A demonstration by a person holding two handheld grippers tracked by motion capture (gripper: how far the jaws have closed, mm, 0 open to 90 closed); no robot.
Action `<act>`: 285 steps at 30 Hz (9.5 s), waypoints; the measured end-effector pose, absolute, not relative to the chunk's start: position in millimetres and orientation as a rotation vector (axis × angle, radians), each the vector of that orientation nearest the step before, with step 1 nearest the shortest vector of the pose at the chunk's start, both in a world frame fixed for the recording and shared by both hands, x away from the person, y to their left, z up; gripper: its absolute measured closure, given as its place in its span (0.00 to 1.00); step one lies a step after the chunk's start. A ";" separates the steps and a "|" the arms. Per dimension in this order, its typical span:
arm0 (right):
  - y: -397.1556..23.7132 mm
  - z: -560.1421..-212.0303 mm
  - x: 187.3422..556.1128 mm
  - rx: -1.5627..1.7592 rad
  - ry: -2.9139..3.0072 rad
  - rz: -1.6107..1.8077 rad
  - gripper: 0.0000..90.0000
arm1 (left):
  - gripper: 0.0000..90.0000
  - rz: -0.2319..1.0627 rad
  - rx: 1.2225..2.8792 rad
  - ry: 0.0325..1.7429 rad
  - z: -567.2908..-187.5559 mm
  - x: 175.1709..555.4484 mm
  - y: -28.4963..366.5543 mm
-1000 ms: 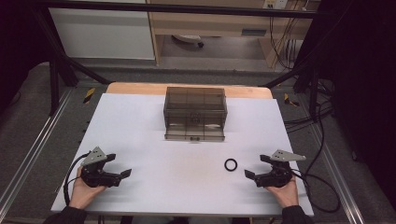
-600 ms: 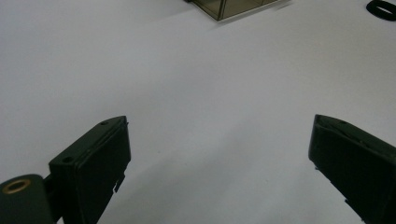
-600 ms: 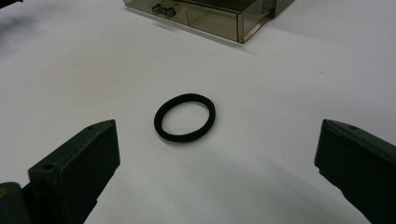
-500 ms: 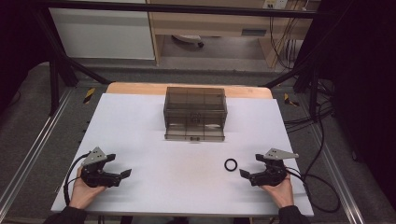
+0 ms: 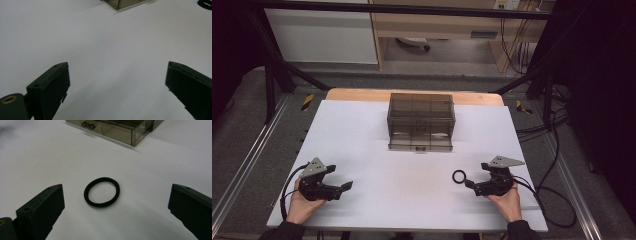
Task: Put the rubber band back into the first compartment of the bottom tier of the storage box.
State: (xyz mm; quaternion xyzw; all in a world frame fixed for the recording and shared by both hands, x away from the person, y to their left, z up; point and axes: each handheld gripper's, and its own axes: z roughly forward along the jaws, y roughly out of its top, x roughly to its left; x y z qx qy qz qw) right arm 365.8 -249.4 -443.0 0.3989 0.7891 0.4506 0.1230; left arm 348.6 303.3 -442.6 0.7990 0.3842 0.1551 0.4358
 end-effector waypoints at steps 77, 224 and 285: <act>-224.4 -453.8 386.4 1.233 2.383 1.101 0.92 | 0.06 0.392 1.988 0.959 -442.9 348.3 304.1; -107.8 -388.4 418.7 1.103 2.316 1.293 0.98 | 0.06 0.403 1.990 0.960 -442.2 348.7 305.4; -50.7 -407.4 479.3 1.165 2.273 1.290 0.98 | 0.06 0.402 1.987 0.963 -442.5 348.9 306.1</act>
